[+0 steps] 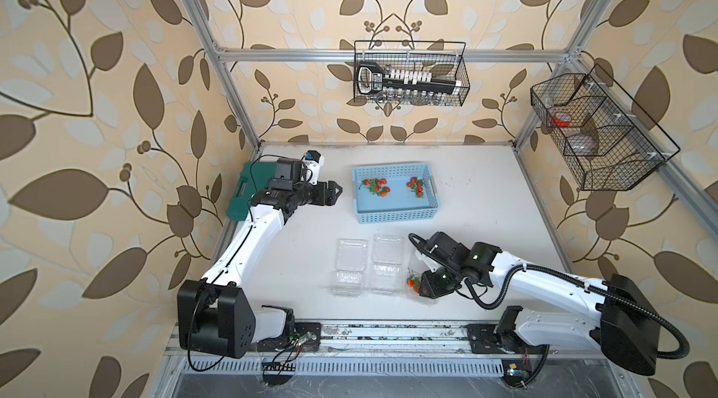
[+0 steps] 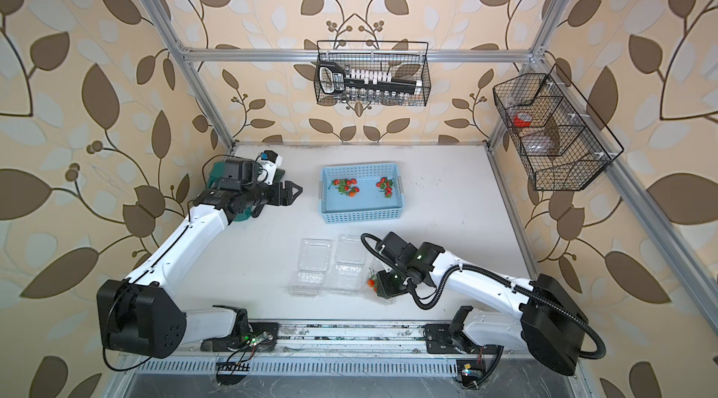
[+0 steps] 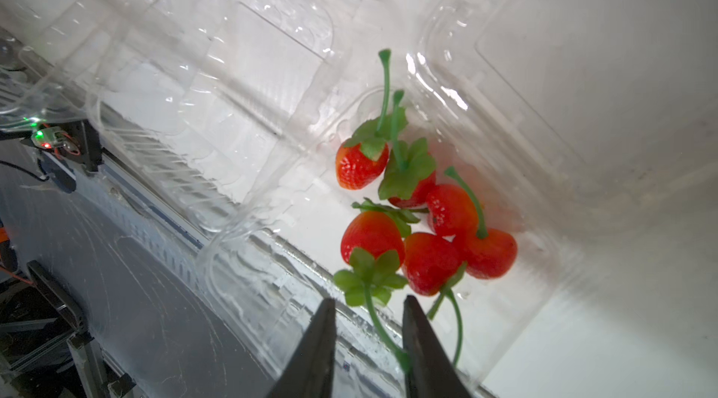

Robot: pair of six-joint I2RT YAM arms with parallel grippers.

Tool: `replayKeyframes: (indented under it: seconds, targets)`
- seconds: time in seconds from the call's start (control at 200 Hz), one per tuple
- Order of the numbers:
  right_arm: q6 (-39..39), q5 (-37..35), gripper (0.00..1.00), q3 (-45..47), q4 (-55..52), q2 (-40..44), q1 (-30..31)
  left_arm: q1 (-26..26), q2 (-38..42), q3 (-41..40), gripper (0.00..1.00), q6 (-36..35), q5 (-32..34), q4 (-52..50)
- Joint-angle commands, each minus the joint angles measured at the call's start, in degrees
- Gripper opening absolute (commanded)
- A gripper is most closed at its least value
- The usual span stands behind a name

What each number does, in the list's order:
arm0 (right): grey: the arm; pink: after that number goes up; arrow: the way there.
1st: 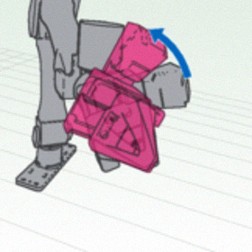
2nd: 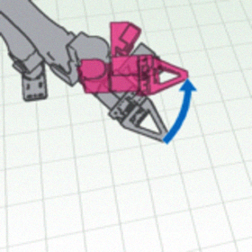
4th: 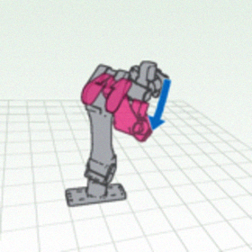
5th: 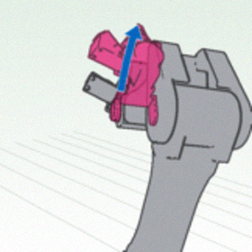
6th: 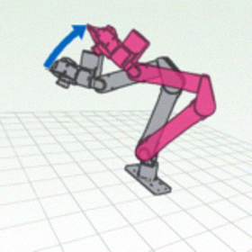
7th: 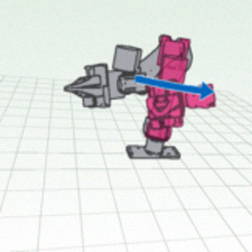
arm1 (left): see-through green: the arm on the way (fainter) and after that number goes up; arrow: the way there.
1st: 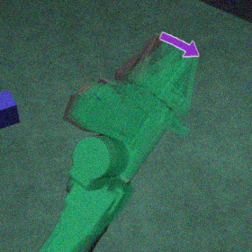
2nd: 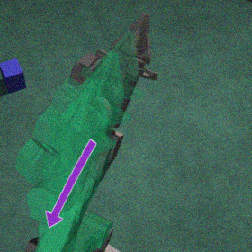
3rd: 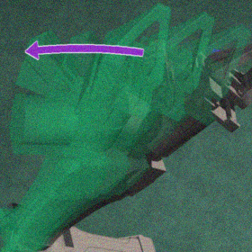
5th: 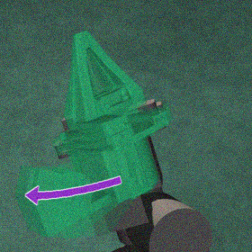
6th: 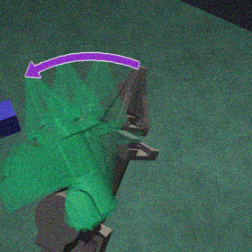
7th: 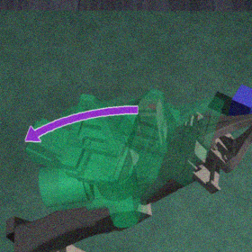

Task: Pack strawberries into containers
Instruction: Adjust the packing box at the center of the board.

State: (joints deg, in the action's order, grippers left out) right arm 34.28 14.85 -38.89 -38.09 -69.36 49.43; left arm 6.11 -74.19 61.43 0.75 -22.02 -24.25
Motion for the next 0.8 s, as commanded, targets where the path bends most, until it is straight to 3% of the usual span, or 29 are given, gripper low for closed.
replayKeyframes:
  seconds: [0.0, 0.49, 0.795]
  targets:
    - [0.4, -1.7, 0.34, 0.9, 0.6, -1.2, 0.3, 0.9, 1.8, 1.5, 0.84, -0.7, -0.4, 0.2]
    - [2.8, -9.6, 0.36, 0.7, 0.5, -5.9, 1.9, 1.2, 1.5, 1.5, 0.84, -0.6, -0.5, 0.3]
    - [2.6, -14.7, 0.37, -1.2, -0.8, -5.9, -2.5, 1.4, 1.2, 1.6, 0.84, -0.5, -0.8, 0.4]
